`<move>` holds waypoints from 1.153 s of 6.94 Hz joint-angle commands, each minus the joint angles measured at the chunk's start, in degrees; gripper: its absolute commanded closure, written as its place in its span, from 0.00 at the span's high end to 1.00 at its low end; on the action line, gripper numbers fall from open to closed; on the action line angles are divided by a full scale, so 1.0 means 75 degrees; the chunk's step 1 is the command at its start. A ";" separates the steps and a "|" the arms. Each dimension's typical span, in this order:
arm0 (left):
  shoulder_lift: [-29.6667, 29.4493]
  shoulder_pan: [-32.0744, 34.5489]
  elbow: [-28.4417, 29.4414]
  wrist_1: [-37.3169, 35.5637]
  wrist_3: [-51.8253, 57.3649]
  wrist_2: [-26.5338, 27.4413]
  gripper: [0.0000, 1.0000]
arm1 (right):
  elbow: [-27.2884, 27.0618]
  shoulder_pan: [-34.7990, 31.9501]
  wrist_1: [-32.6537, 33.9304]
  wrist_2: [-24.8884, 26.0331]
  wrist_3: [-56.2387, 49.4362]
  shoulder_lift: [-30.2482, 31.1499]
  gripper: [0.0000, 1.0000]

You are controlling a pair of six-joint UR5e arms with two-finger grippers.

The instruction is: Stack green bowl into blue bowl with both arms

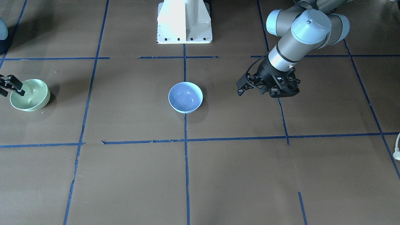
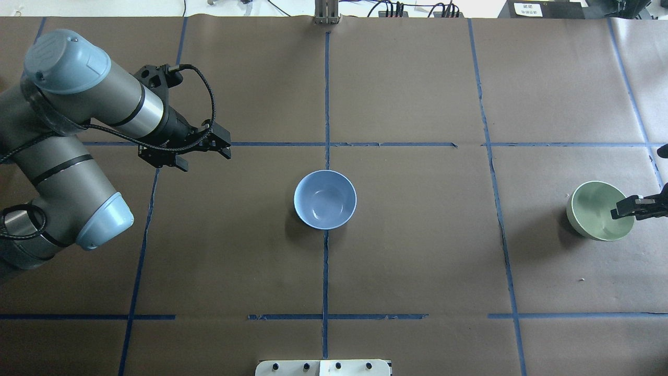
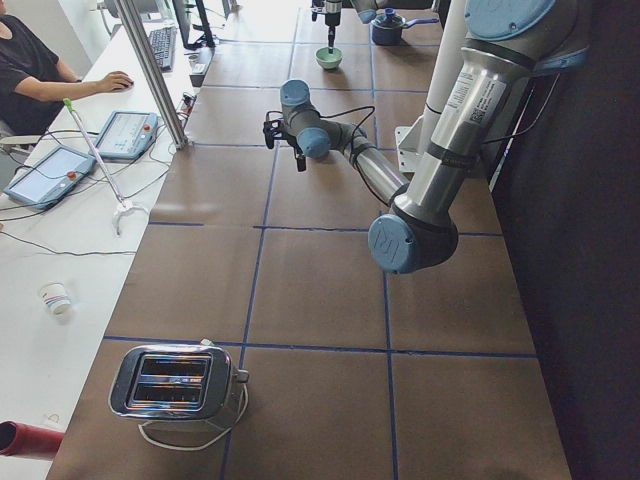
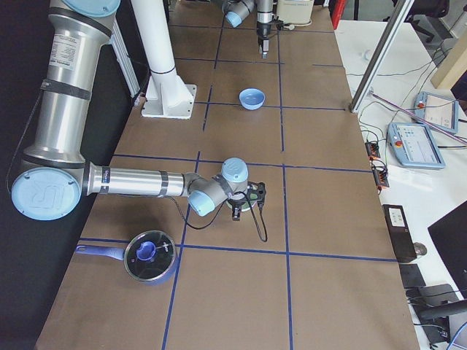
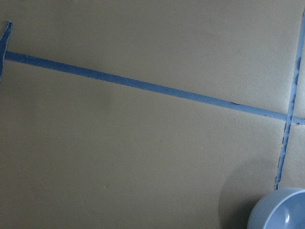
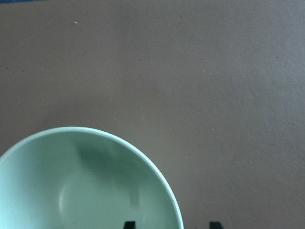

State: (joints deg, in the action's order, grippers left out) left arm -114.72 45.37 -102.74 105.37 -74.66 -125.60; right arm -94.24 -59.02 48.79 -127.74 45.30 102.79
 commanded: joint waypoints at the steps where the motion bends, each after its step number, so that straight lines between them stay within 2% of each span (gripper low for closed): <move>1: 0.0003 0.0021 -0.0059 0.0002 -0.0018 0.0000 1.00 | 0.0119 0.0252 -0.0014 0.0157 0.0205 -0.0088 0.05; 2: 0.0003 0.0021 -0.0106 0.0002 -0.0018 0.0000 1.00 | 0.0108 0.0253 -0.0014 0.0145 0.0264 -0.0088 0.00; 3: 0.0014 0.0033 -0.0176 -0.0010 -0.0030 -0.0023 1.00 | -0.0043 0.0241 -0.0014 0.0041 0.0392 -0.0367 0.00; 4: 0.0038 0.0056 -0.0490 -0.0022 -0.0065 -0.0047 1.00 | -0.0578 0.0473 0.0044 -0.0181 0.0904 -0.0799 0.00; 6: 0.0189 0.0173 -0.0891 -0.0045 -0.0065 -0.0059 1.00 | -0.1074 0.1466 0.0115 -0.0102 0.3194 -0.2481 0.00; 7: 0.0562 0.0220 -0.1332 -0.0034 -0.0065 -0.0059 1.00 | -0.1018 0.2179 0.0173 0.0201 0.4679 -0.3442 0.00; 8: 0.1238 0.0232 -0.1963 -0.0034 -0.0019 -0.0059 1.00 | -0.1017 0.2882 0.0580 0.0877 0.5553 -0.4496 0.00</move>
State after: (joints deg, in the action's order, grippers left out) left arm -110.08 46.88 -112.83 105.10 -75.06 -126.03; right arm -101.74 -43.38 50.73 -125.61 77.64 77.92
